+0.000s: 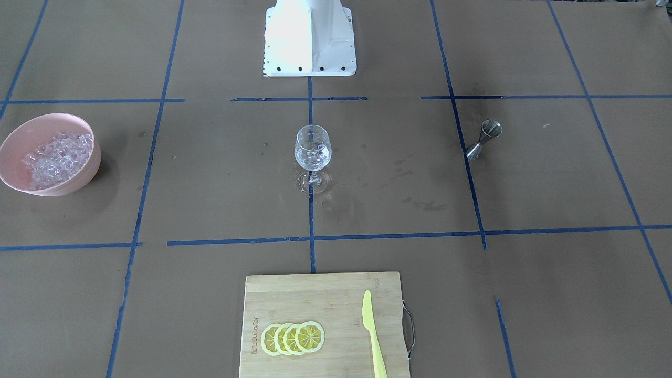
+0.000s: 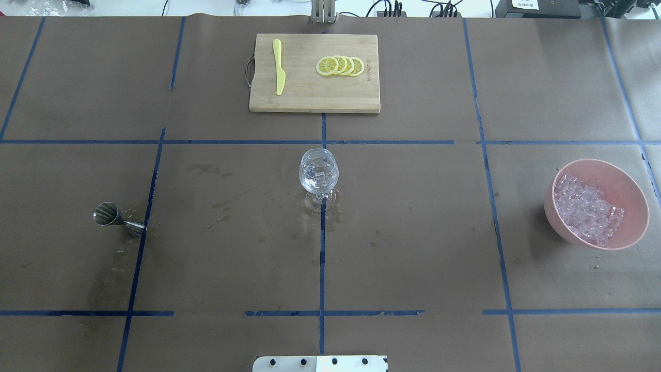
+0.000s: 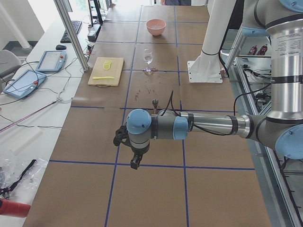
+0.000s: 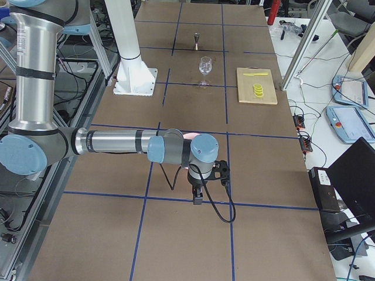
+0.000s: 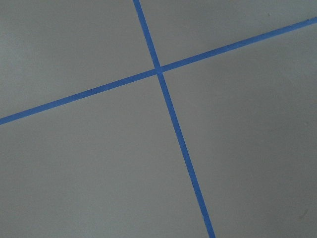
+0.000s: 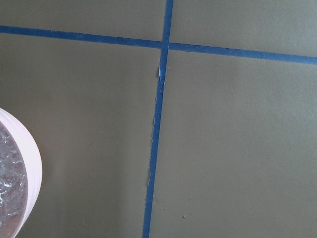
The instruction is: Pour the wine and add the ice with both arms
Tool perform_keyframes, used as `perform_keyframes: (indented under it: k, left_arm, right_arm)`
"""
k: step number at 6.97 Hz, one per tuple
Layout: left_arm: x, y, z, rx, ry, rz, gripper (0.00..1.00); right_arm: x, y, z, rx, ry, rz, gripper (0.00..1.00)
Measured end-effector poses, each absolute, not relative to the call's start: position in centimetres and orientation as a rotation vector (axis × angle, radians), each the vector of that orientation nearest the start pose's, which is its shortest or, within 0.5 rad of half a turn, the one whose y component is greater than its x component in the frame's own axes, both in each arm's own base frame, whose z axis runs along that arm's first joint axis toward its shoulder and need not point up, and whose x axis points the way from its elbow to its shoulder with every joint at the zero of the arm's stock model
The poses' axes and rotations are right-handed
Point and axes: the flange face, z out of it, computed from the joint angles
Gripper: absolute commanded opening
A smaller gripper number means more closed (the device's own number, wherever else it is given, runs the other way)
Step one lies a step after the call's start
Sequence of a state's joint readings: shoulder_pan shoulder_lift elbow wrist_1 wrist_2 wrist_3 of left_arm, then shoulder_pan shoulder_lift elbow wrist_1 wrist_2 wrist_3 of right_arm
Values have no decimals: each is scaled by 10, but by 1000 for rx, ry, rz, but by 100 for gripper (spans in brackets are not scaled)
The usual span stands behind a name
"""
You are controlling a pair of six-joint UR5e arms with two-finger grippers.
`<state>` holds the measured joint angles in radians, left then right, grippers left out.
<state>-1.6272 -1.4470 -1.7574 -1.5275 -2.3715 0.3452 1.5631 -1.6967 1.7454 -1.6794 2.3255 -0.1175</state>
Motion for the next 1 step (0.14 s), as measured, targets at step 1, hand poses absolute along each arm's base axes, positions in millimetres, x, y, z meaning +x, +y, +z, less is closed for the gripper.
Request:
perform_keyframes:
  k: [1]
  left_arm:
    - [-87,-437,626,191,781,286,100]
  right_arm:
    - [62,-434,643,-18,-757,-89,100]
